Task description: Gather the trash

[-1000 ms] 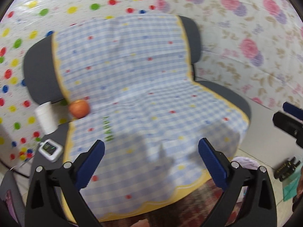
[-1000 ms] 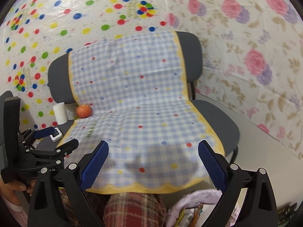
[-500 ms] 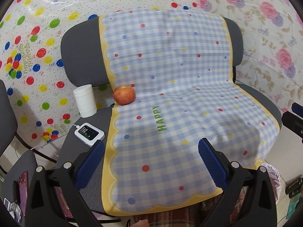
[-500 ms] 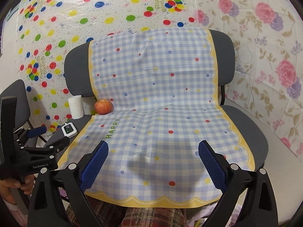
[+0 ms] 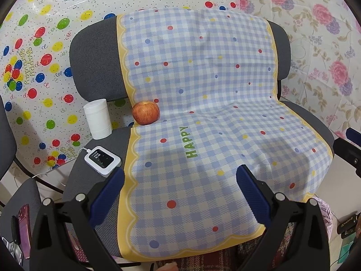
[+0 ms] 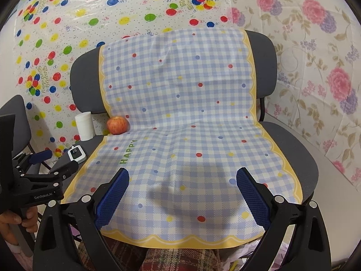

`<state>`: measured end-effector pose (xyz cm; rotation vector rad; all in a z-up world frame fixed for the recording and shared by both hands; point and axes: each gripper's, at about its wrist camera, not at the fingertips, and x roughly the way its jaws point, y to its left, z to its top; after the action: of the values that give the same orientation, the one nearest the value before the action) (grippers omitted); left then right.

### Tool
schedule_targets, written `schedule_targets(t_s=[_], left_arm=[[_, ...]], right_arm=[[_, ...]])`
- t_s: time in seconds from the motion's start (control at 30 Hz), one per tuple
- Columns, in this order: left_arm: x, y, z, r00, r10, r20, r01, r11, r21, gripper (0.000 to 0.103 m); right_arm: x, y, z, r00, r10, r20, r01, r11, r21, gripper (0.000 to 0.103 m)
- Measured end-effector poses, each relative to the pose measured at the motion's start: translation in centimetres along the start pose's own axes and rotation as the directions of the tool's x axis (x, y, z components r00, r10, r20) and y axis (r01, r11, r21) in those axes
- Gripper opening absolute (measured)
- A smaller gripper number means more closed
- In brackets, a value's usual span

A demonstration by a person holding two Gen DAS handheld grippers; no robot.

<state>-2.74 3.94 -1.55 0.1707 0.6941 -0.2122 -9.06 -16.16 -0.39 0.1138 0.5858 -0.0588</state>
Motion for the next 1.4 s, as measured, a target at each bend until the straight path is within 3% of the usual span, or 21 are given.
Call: schedule_targets(t_s=[1.4], left_arm=[[-0.1, -0.9, -0.1, 1.000, 0.000, -0.008, 0.001, 1.000, 0.006, 0.096]], right_arm=[[-0.1, -0.9, -0.4, 1.000, -0.003, -0.003, 0.003, 1.000, 0.013, 0.095]])
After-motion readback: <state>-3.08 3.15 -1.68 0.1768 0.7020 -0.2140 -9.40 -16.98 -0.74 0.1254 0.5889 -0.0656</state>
